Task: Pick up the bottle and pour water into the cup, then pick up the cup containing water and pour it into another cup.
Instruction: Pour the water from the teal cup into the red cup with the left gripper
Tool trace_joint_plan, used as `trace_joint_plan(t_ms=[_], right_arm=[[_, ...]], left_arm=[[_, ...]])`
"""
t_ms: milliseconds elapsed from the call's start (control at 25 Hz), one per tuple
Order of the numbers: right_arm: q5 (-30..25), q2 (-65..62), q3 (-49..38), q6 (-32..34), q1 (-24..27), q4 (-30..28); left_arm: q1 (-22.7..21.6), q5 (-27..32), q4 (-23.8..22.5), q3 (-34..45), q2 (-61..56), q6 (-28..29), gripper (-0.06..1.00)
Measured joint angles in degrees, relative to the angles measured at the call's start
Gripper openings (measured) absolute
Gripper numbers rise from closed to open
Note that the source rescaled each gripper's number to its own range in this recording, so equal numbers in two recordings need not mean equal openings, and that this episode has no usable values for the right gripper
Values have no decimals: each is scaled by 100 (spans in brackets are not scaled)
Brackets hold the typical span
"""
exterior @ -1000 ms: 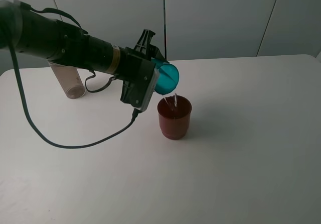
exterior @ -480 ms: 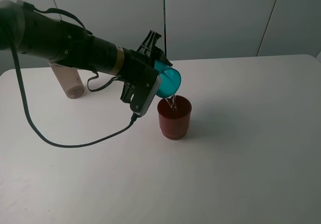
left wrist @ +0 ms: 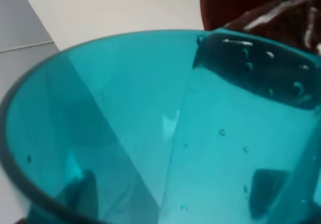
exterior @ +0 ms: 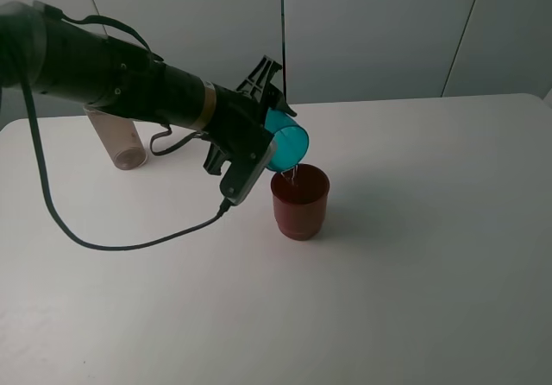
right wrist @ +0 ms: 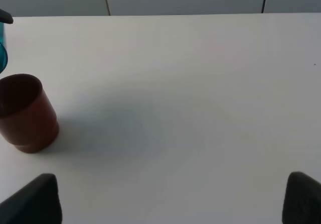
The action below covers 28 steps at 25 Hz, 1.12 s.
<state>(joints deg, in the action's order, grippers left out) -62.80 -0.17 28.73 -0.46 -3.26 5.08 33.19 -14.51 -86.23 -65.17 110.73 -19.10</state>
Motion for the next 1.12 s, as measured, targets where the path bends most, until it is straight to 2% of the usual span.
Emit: trace_joint_plan(t_ms=[400,840,1120], right_arm=[[0,0,0,0,0,0],[0,0,0,0,0,0],[0,0,0,0,0,0]], left_arm=[[62,70,2,0,-11,-889,4],[62,98,2,0,-11,-1023,4],[62,-281,2,-3,-137,-1411,4]])
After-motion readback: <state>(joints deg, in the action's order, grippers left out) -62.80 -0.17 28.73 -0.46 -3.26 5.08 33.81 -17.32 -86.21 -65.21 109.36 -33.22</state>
